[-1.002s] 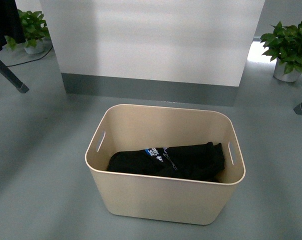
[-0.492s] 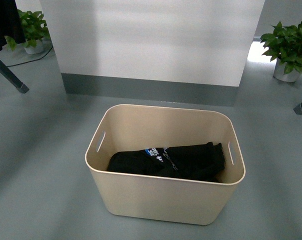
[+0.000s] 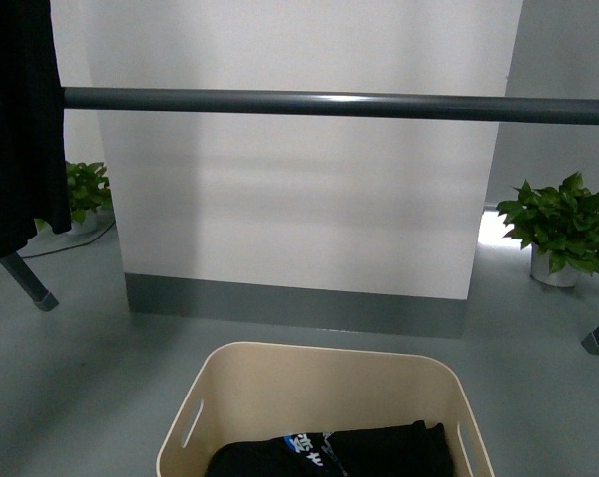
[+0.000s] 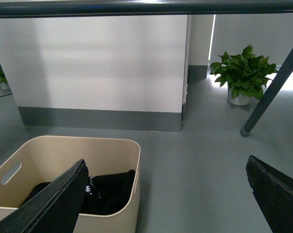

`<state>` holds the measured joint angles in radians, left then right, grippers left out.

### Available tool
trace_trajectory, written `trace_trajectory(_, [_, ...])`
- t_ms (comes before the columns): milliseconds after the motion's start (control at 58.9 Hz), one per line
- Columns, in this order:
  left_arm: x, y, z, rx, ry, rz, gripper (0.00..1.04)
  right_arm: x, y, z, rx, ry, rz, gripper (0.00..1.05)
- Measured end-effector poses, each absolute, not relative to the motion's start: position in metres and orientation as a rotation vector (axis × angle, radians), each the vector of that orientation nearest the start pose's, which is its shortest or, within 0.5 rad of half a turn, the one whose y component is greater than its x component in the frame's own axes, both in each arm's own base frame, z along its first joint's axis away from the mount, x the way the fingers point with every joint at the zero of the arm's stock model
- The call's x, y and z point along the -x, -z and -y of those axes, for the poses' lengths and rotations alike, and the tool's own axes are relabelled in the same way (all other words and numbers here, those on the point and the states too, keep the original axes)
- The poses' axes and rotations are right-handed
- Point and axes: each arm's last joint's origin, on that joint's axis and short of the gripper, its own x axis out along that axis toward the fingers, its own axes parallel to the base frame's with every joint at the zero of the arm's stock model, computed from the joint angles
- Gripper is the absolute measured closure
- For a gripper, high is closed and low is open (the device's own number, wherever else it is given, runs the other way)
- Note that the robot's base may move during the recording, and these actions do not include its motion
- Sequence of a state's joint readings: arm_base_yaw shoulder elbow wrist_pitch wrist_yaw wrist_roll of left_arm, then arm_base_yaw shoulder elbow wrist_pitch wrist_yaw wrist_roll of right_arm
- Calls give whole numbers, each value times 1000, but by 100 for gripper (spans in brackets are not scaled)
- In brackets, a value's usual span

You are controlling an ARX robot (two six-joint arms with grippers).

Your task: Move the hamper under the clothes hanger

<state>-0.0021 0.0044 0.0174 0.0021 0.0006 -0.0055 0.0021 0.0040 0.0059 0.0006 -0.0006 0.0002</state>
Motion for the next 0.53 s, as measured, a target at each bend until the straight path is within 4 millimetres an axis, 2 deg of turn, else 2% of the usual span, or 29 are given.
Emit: trace_trajectory(526, [-97,-169,0,6,3,15,7,-98,-165,0,0,-3,2,7])
